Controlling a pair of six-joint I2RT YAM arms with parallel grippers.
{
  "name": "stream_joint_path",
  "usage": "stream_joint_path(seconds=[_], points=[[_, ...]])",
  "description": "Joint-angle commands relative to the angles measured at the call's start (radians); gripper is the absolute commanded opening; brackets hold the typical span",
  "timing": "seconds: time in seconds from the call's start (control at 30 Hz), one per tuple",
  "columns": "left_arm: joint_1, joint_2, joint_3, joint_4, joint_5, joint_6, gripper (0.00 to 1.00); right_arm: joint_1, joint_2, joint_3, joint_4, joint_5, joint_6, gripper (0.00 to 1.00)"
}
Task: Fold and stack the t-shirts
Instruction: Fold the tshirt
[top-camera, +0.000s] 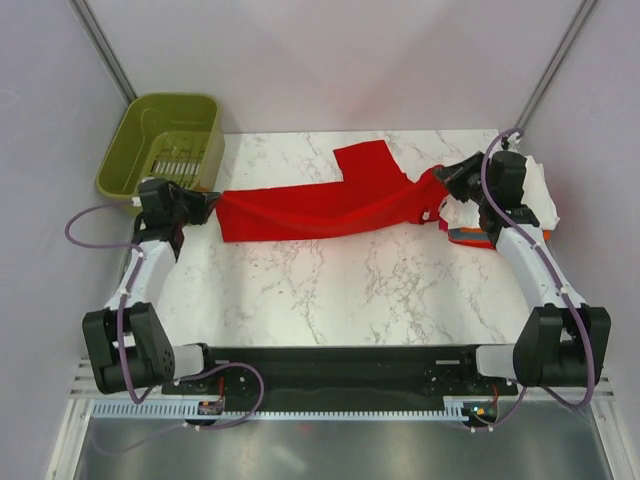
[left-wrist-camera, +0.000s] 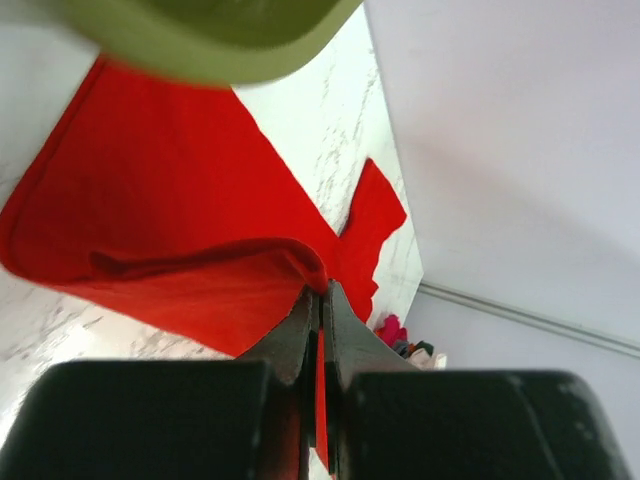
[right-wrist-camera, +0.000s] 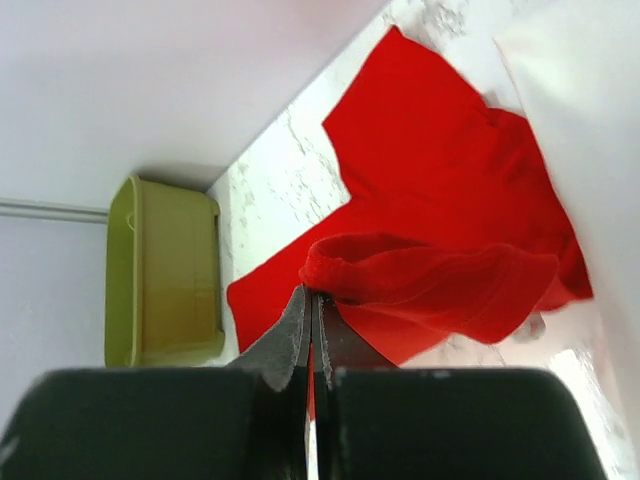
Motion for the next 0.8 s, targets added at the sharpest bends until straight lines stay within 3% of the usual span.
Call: stream_joint_path(seconds=[0.0,0.1,0.27,0.6,0.77], points=[[0.008,-0.104,-0.107,0.044,-0.016,0.080,0.02,-0.004,-0.110,-0.109,0.051,-0.030,-0.030,0.00],[0.030,-0.209,-0.222,-0.008,-0.013,0.089,0.02,0.002,-0.225,-0.216,0.031,-0.036,-0.048,0.00],[0.119,-0.398,-0.406,-0.066,0.065,0.114,0.02,0.005,-0.435,-0.320,-0.142,-0.001,-0.092,0.00],[0.125,-0.619,-0.578,-0.249,0.079,0.125,0.02,0.005,-0.910,-0.630,-0.417,0.166,0.009,0.00],[0.125,-0.742,-0.667,-0.314,0.099,0.114,0.02,0.005,-1.072,-0.661,-0.621,0.263,0.036,0.00]])
